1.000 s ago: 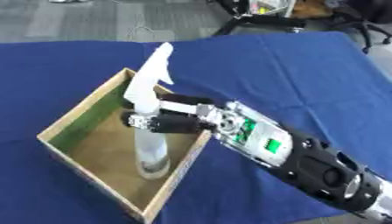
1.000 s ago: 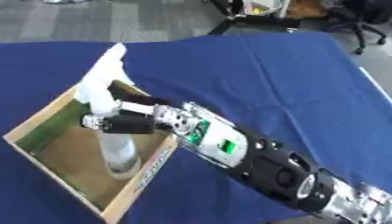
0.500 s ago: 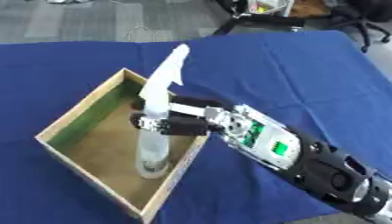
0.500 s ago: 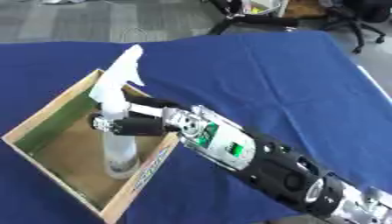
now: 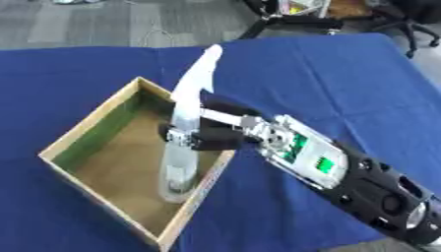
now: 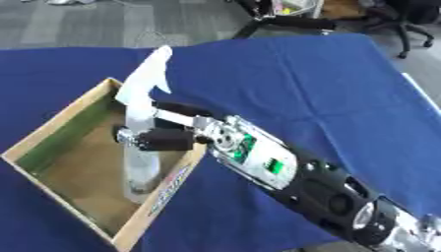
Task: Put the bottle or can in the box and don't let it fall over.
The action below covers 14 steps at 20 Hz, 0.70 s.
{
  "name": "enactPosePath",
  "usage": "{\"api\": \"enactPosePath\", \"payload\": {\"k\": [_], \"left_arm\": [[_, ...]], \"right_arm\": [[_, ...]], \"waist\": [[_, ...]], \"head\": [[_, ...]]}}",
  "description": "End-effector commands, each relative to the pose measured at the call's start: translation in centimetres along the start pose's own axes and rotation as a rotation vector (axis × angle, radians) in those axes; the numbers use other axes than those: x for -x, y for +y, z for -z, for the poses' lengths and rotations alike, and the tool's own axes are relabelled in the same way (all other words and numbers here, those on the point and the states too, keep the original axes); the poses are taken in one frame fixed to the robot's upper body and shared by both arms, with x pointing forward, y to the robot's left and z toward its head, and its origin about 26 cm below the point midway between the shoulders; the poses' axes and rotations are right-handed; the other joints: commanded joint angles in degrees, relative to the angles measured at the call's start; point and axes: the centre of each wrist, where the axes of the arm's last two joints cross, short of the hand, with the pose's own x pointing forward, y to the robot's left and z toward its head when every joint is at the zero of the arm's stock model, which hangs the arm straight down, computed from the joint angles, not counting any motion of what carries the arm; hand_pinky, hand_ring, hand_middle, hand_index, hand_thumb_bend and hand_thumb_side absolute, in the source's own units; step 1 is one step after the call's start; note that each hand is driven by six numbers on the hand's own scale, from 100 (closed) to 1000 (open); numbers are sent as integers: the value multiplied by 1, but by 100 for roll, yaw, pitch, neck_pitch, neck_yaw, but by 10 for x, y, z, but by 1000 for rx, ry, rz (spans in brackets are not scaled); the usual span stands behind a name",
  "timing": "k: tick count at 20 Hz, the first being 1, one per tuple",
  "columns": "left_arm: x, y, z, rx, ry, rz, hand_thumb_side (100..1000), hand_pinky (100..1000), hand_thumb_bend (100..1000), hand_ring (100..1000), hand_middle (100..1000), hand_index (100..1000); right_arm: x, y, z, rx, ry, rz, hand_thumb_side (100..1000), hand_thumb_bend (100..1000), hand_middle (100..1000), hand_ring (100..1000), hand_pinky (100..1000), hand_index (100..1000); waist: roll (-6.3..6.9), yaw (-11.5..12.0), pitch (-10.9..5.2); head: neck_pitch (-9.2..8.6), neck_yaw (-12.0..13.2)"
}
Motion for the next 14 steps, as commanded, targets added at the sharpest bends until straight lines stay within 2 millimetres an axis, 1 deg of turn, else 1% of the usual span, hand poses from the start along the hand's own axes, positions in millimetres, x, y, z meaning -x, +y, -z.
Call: {"api": "enactPosePath", "payload": {"k": [1, 3, 10, 12, 13, 14], "left_arm": [[-10, 2, 9, 25, -40, 23, 545, 944, 491, 1000, 1000, 718], [-10, 2, 9, 27, -41, 24, 544, 944, 491, 1000, 1000, 717], [-10, 3, 9, 24, -41, 27, 543, 944, 493, 1000, 1000, 715], [-10, 3, 9, 23, -42, 28, 542, 944, 495, 1000, 1000, 714], [-10, 3, 9, 23, -42, 29, 541, 944, 496, 1000, 1000, 714], [-10, 3, 9, 23, -42, 29, 541, 944, 496, 1000, 1000, 713]], "right_arm": [[-14, -13, -4, -15, -54, -23, 961, 100, 1000, 1000, 1000, 1000], [-16, -14, -5, -44, -65, -29, 1000, 100, 1000, 1000, 1000, 1000], [-14, -16, -7, -123, -75, -25, 1000, 100, 1000, 1000, 1000, 1000], [-13, -16, -7, -142, -75, -18, 939, 100, 1000, 1000, 1000, 1000], [-13, -16, -8, -152, -76, -15, 874, 100, 1000, 1000, 1000, 1000], [-13, -16, -9, -165, -78, -13, 862, 100, 1000, 1000, 1000, 1000]], "waist": [[33, 9, -68], [30, 10, -68], [26, -1, -76], [29, -4, -77], [31, -6, -77], [33, -8, -76]], "head": [[-56, -26], [-51, -34], [-58, -27], [-54, -25], [-53, -24], [-54, -23]]}}
